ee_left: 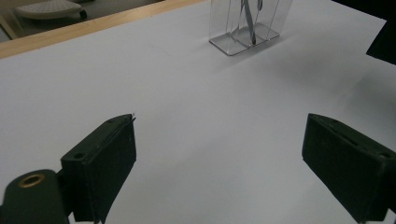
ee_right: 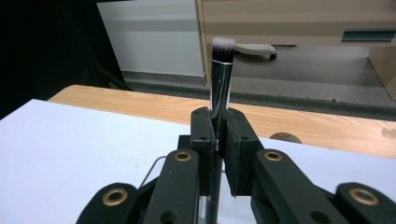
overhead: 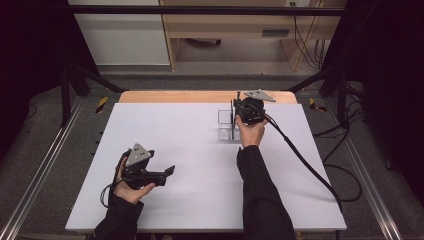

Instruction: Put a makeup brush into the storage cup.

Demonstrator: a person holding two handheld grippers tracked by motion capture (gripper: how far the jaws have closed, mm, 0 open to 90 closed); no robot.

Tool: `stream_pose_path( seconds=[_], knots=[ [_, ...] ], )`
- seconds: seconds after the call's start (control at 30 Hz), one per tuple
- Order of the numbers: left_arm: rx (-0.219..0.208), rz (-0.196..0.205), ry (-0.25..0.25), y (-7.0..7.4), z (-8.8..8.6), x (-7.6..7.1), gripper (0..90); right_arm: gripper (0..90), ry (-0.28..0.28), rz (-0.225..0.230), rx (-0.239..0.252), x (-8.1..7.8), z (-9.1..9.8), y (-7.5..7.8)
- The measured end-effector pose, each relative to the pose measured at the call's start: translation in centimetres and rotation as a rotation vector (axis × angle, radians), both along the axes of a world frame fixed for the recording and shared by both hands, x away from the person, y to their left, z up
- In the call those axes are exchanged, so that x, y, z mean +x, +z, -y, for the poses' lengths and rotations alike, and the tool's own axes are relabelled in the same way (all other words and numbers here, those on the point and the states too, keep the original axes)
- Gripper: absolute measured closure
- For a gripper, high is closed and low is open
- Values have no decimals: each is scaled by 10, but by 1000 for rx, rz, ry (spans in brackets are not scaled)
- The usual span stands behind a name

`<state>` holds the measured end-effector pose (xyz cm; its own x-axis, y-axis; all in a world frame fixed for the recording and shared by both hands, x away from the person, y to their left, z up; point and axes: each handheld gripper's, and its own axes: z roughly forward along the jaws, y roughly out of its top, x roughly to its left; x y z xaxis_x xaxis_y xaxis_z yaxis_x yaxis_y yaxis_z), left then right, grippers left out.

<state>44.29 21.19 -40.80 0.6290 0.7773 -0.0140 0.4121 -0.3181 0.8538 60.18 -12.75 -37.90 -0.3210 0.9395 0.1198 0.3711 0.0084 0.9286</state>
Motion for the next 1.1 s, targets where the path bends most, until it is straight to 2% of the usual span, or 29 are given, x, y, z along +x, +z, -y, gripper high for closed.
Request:
stream_pose_path(
  seconds=[0.7, 0.83, 0.97, 1.1],
  knots=[
    [10, -2, 2, -1, 1, 0, 92, 823, 8, -62, -14, -6, 5, -24],
    [12, -3, 3, -2, 2, 0, 92, 795, 24, -75, -1, -12, 7, -25],
    [18, -4, 2, -2, 3, 0, 92, 770, 56, -65, 23, -21, 12, -23],
    [17, -5, 4, -2, 3, 0, 92, 746, 90, -51, 27, -30, 14, -20]
  ],
)
